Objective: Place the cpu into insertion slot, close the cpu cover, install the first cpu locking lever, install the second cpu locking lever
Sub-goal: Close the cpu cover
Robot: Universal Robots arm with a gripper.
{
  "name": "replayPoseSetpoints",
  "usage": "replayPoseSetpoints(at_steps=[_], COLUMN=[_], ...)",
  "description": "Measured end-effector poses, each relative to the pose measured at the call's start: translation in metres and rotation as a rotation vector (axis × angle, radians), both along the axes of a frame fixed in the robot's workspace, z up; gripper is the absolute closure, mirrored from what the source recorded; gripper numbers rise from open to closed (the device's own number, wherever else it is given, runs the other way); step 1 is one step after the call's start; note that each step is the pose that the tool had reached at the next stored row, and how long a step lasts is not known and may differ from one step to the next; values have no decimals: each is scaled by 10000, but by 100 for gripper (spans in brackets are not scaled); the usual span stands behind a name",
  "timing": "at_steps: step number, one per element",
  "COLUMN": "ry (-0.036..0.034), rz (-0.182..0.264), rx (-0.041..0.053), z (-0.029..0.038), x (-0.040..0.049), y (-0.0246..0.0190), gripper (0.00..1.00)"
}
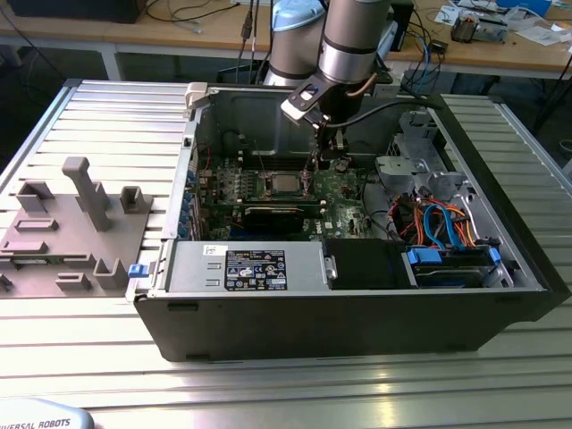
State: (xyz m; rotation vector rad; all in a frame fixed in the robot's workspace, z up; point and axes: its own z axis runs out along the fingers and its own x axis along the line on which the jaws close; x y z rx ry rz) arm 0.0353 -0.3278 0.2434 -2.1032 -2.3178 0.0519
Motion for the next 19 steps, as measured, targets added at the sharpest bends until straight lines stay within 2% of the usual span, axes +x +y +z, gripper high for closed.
replayPoseSetpoints(at_steps=[19], ry=[0], rz=[0], rx=[0], z=[-7], x=[-107], y=[0], gripper=[89])
